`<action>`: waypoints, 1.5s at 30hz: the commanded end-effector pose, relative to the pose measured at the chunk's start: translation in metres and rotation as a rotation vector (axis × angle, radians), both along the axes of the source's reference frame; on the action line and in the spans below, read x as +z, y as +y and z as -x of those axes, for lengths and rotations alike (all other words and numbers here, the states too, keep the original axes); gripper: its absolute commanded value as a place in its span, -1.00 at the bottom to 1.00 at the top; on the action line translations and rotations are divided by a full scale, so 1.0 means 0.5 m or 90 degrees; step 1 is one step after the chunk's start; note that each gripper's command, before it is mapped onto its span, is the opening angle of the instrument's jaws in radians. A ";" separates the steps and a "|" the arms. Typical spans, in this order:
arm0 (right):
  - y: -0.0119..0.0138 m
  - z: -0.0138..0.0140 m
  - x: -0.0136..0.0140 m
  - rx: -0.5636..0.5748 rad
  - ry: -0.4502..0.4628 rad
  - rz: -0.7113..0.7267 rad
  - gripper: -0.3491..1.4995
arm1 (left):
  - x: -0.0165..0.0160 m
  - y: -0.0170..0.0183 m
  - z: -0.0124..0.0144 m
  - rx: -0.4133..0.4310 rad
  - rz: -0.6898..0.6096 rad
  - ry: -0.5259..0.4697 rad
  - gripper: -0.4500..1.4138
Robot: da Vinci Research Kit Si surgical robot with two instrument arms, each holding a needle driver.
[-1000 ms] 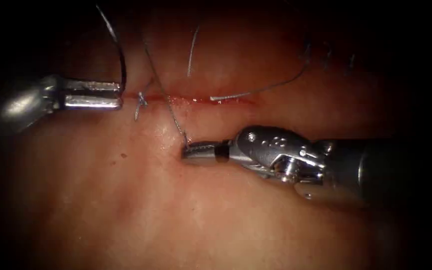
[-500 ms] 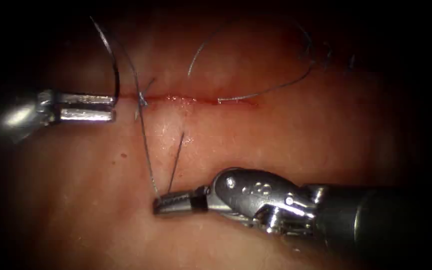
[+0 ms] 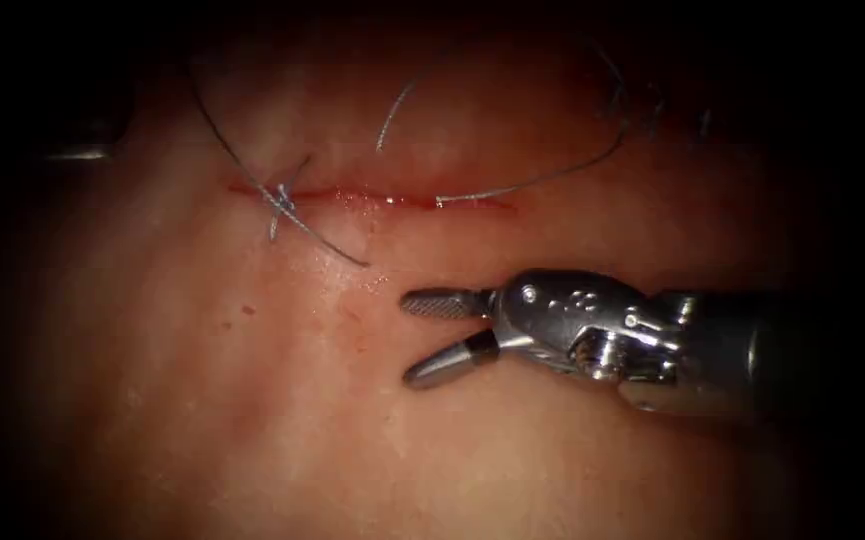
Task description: Wound Closure
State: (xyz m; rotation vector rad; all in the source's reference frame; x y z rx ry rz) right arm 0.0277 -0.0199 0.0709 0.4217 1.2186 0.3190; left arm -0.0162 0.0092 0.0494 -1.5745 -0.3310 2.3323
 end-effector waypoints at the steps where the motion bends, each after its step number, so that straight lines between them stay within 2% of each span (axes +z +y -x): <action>1: 0.0011 -0.0012 0.0016 0.006 -0.003 0.012 0.91 | 0.0014 0.0006 0.0009 0.001 0.001 -0.001 -1.00; 4: 0.0018 -0.0011 0.0029 0.016 -0.015 0.038 0.87 | 0.0014 0.0006 0.0009 0.001 0.001 -0.001 -1.00; 10: 0.0031 -0.0045 0.0068 0.052 -0.034 0.078 0.85 | 0.0011 0.0003 0.0016 0.003 0.000 -0.004 -1.00; 16: 0.0043 -0.0069 0.0079 0.066 -0.040 0.089 0.85 | 0.0014 -0.0004 0.0029 0.007 -0.001 -0.011 -1.00; 22: 0.0044 -0.0094 0.0080 0.075 -0.039 0.090 0.76 | 0.0021 -0.0012 0.0042 0.010 0.000 -0.016 -1.00; 23: 0.0041 -0.0102 0.0081 0.069 -0.034 0.087 0.65 | 0.0023 -0.0012 0.0043 0.011 0.000 -0.017 -1.00; 24: 0.0041 -0.0102 0.0081 0.069 -0.034 0.087 0.65 | 0.0023 -0.0012 0.0043 0.011 0.000 -0.017 -1.00; 27: 0.0035 -0.0107 0.0080 0.064 -0.032 0.087 0.44 | 0.0026 -0.0013 0.0043 0.011 0.001 -0.017 -1.00; 28: 0.0034 -0.0107 0.0079 0.050 -0.041 0.088 0.07 | 0.0026 -0.0013 0.0043 0.011 0.001 -0.017 -1.00; 30: 0.0033 -0.0096 0.0080 0.032 -0.048 0.080 -1.00 | 0.0025 -0.0013 0.0044 0.011 0.001 -0.017 -1.00; 38: 0.0020 -0.0086 0.0077 -0.002 -0.040 0.056 -1.00 | 0.0029 -0.0020 0.0054 0.014 0.002 -0.021 -1.00; 45: -0.0018 -0.0061 0.0029 -0.017 -0.034 0.021 -1.00 | 0.0031 -0.0024 0.0060 0.017 0.002 -0.025 -1.00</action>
